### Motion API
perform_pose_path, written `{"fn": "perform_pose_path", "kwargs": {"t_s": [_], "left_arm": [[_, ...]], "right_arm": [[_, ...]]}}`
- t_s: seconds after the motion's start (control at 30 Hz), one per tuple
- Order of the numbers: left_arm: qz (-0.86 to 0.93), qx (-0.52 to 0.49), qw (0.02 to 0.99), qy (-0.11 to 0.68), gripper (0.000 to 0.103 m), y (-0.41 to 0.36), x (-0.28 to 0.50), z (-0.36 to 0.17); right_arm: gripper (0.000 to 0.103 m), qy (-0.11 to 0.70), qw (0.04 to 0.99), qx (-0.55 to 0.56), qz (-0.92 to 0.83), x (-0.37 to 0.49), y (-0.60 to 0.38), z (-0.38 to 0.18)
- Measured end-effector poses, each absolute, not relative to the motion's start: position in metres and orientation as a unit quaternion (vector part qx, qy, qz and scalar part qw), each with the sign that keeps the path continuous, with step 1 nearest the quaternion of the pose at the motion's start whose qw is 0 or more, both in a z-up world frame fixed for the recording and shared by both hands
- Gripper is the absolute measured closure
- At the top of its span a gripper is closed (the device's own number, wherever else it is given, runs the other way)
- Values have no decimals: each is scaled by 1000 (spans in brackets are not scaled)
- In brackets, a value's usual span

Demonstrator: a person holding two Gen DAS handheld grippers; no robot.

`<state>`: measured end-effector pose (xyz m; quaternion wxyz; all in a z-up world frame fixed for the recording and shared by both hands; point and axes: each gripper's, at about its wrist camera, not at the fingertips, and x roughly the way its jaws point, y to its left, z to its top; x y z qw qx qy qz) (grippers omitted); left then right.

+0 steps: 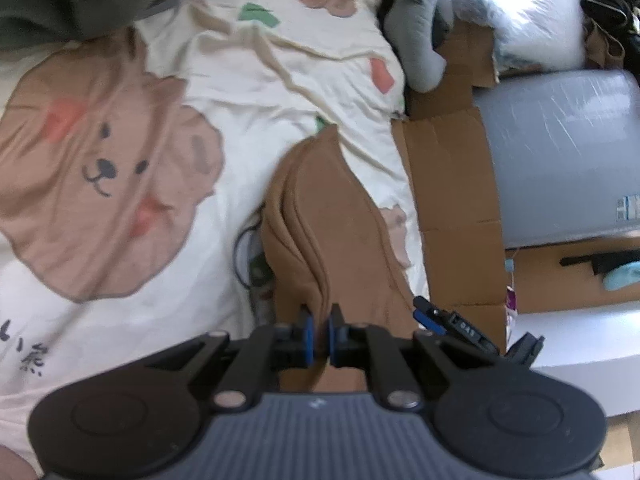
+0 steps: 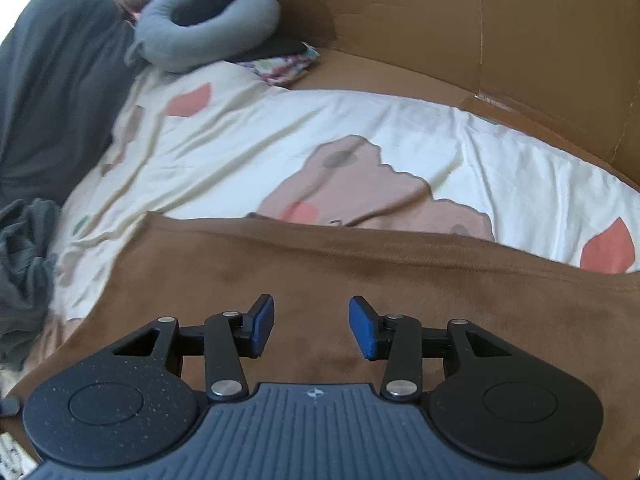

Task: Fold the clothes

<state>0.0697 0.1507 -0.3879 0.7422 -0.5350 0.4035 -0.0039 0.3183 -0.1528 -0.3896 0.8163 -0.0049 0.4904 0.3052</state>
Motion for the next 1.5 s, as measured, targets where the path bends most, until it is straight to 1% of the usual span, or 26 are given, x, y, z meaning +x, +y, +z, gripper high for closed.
{"fn": "perform_pose_path", "kwargs": {"t_s": [0.03, 0.17, 0.27, 0.53, 0.63, 0.83, 1.07, 1.3, 1.33, 1.4, 1.43, 1.47, 1.5], "left_arm": [[-6, -530, 744, 406, 96, 149, 73, -384], [-15, -514, 751, 414, 96, 139, 87, -371], [-19, -494, 759, 423, 96, 132, 99, -363], [-26, -482, 752, 449, 96, 112, 126, -358], [-24, -482, 746, 459, 96, 106, 136, -357], [-31, -479, 741, 470, 96, 91, 153, -354], [-40, -474, 739, 478, 96, 77, 161, -352], [-45, -486, 733, 474, 95, 74, 162, -352], [-46, -488, 732, 473, 95, 73, 162, -353], [-48, -492, 729, 474, 95, 72, 161, -353], [-50, -493, 728, 474, 95, 72, 160, -353], [-54, -495, 727, 473, 94, 72, 159, -352], [-60, -500, 726, 467, 88, 73, 158, -350]], "right_arm": [[47, 490, 815, -2, 308, 312, -155, -386], [45, 489, 810, 10, 323, 282, -161, -377], [44, 483, 803, -1, 350, 257, -157, -373], [43, 466, 768, -27, 439, 202, -131, -365], [39, 452, 755, -34, 473, 187, -120, -356], [36, 428, 742, -58, 513, 169, -98, -343], [36, 411, 759, -79, 498, 165, -79, -343], [37, 397, 773, -124, 479, 165, -59, -350], [39, 395, 775, -129, 477, 164, -57, -350], [48, 393, 779, -134, 471, 164, -56, -351], [53, 390, 782, -135, 466, 164, -55, -351], [63, 387, 786, -137, 462, 166, -54, -352], [70, 386, 788, -138, 459, 167, -53, -353]]}}
